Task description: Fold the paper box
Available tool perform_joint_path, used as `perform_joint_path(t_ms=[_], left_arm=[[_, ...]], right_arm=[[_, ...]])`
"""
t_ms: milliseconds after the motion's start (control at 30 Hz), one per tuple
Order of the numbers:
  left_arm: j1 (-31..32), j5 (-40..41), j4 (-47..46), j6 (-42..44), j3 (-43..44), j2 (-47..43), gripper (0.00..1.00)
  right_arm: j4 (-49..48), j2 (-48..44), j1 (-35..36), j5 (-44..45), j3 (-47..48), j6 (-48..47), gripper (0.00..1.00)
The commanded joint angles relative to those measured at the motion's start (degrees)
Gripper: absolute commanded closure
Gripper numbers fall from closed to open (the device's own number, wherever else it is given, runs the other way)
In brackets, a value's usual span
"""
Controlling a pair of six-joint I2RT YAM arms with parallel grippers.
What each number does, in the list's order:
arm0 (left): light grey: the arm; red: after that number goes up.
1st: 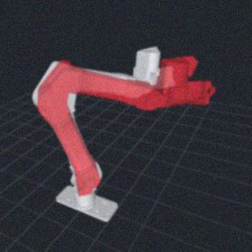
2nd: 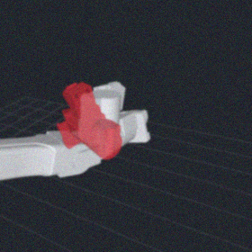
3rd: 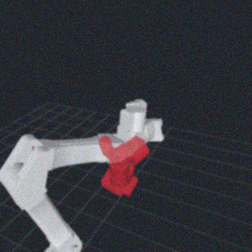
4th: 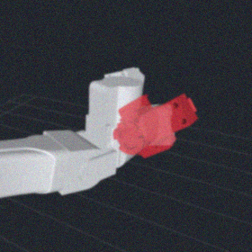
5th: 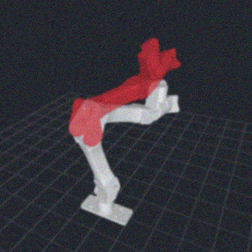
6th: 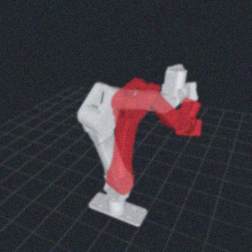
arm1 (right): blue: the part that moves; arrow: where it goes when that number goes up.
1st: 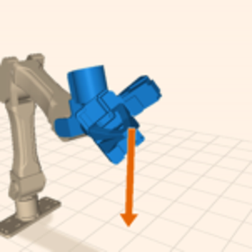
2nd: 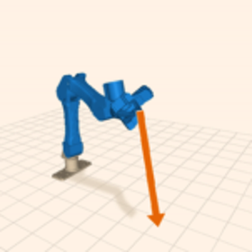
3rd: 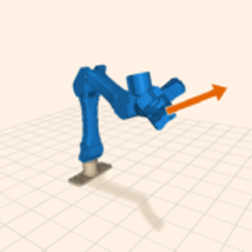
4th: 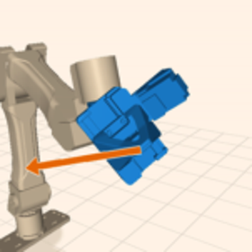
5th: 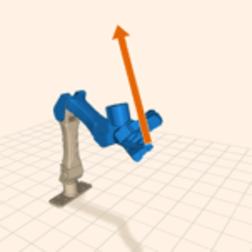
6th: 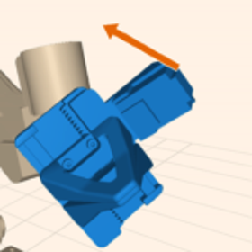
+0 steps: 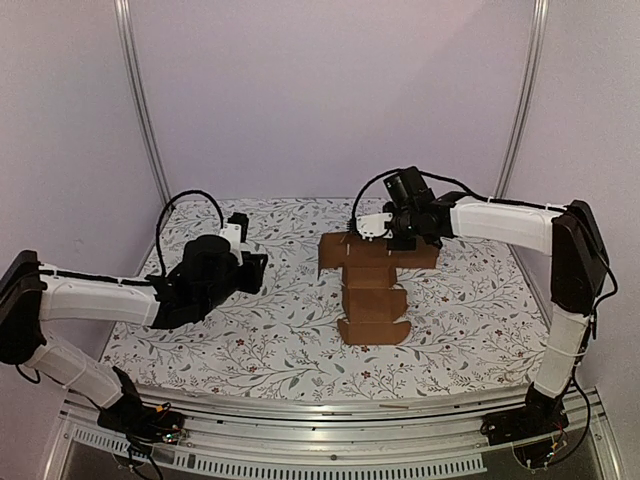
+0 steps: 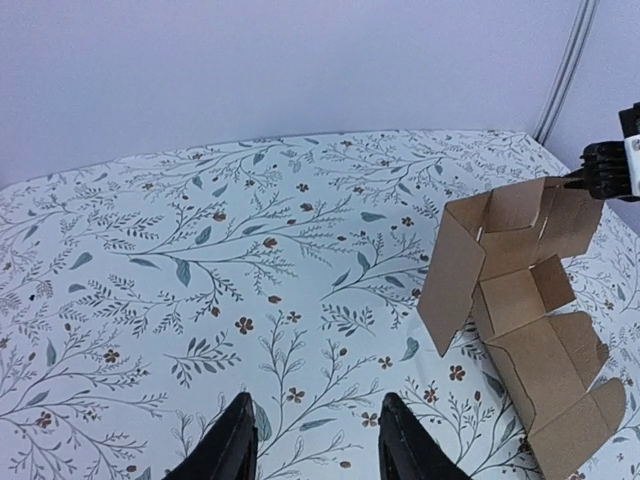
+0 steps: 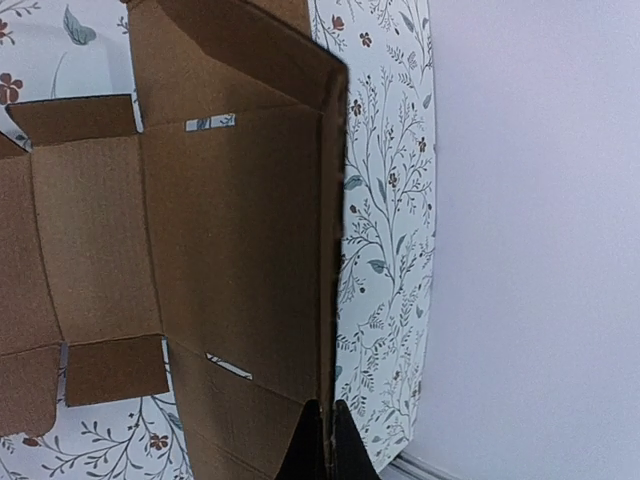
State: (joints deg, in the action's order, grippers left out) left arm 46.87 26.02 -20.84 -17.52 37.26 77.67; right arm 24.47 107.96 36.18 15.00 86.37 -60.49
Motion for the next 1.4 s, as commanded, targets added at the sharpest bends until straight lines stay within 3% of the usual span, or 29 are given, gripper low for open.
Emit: perform_joint_path(t_ms=[0, 200, 367, 667, 1367], left_arm=[[-2.7, -5.1, -2.5, -5.6, -1.8, 5.0, 0.58], [-5.3, -12.0, -4.7, -4.7, 3.2, 15.2, 0.56], [-6.1, -19.0, -5.9, -1.6, 9.8, 24.5, 0.56], [-6.0, -25.1, -4.1, 4.4, 19.7, 34.2, 0.55], [-2.9, -28.9, -3.4, 11.9, 27.2, 41.8, 0.54]], right_arm=[[-22.3, -1.5, 3.4, 8.2, -7.4, -10.4, 1.0], [-46.5, -0.4, 7.0, 9.8, -18.2, -18.7, 1.0], [-57.2, 1.2, 7.5, 8.1, -23.2, -21.6, 1.0], [-58.2, 2.3, 7.5, 4.8, -25.8, -21.8, 1.0], [-52.7, 0.4, 8.6, 3.3, -31.1, -19.2, 1.0]])
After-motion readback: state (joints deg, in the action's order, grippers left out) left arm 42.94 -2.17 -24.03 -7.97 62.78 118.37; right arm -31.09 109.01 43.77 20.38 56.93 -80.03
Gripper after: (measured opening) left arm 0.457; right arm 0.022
